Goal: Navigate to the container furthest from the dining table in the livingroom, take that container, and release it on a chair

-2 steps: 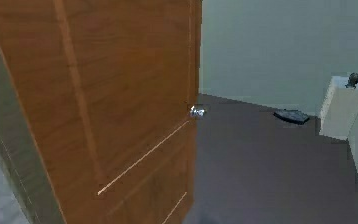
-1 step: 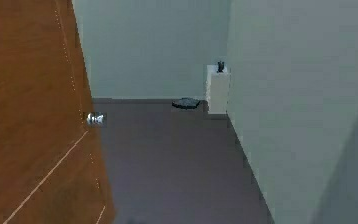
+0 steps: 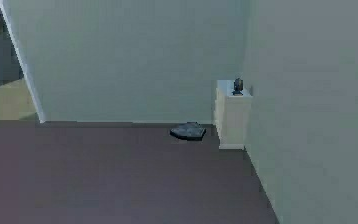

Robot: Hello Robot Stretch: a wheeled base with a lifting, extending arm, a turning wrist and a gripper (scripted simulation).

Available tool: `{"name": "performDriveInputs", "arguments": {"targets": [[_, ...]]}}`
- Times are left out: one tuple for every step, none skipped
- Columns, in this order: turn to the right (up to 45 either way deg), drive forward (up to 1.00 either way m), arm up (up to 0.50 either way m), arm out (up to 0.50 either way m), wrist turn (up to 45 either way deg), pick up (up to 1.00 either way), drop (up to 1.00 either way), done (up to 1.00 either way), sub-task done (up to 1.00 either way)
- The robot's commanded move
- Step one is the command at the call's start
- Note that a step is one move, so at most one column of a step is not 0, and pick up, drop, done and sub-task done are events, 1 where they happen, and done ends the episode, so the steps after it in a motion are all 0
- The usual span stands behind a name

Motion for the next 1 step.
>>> {"name": "performDriveInputs", "arguments": {"targets": [[18.0, 0.00, 0.00, 0.00, 0.0, 0.00, 0.00, 0.00, 0.00]]}}
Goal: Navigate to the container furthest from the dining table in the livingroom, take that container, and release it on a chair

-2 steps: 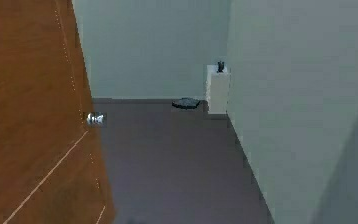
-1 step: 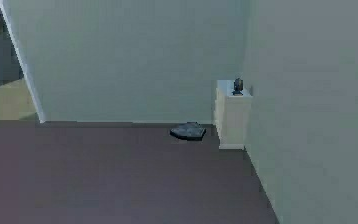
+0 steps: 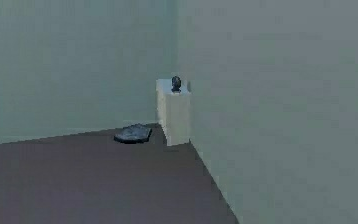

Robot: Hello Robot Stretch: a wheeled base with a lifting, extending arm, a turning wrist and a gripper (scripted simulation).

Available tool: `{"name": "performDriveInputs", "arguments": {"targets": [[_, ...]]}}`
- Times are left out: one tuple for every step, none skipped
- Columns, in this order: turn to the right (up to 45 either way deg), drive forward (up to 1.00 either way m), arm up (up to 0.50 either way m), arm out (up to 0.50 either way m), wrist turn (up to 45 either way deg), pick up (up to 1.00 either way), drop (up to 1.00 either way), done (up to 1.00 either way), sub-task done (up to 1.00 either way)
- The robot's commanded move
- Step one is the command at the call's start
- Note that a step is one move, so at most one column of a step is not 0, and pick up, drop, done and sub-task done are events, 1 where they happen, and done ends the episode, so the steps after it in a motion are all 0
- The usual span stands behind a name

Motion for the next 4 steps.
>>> {"name": "performDriveInputs", "arguments": {"targets": [[0.0, 0.05, 0.00, 0.00, 0.0, 0.00, 0.00, 0.00, 0.00], [-45.0, 0.00, 0.00, 0.00, 0.0, 0.00, 0.00, 0.00, 0.00], [-9.0, 0.00, 0.00, 0.00, 0.0, 0.00, 0.00, 0.00, 0.00], [0.0, 1.00, 0.00, 0.00, 0.0, 0.00, 0.00, 0.00, 0.00]]}}
